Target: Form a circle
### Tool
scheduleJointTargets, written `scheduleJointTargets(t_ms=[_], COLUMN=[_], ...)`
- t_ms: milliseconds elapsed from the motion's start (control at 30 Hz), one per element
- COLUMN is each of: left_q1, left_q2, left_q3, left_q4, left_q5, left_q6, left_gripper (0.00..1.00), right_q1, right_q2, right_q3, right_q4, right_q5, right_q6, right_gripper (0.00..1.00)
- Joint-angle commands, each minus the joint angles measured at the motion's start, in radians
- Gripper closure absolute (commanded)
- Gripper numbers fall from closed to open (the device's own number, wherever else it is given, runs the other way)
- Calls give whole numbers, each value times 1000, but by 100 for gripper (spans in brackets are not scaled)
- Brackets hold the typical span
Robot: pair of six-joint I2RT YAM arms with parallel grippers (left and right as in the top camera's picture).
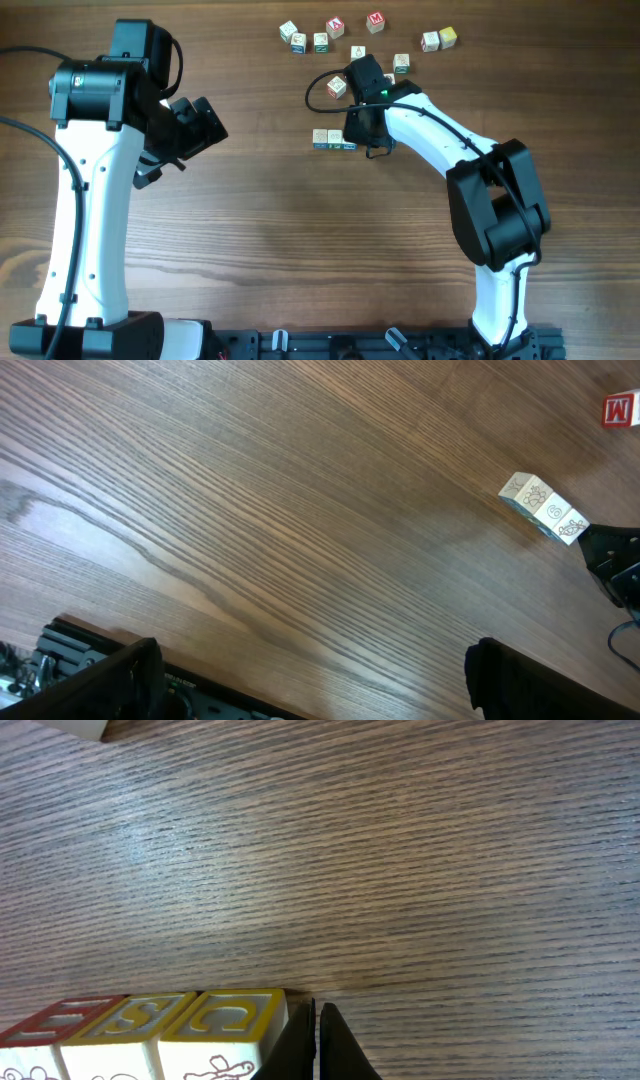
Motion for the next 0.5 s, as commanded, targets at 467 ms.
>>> scheduleJointTargets(t_ms=[467], left_q1=[1], left_q2=[-7], left_q3=[-3], left_q4=[0], left_q5=[5], left_q6=[-6], left_gripper=[0], right_q1=[3], right_q2=[-14], right_q3=[24], right_q4=[25], right_q5=[-33], right_q6=[-39], right_gripper=[95])
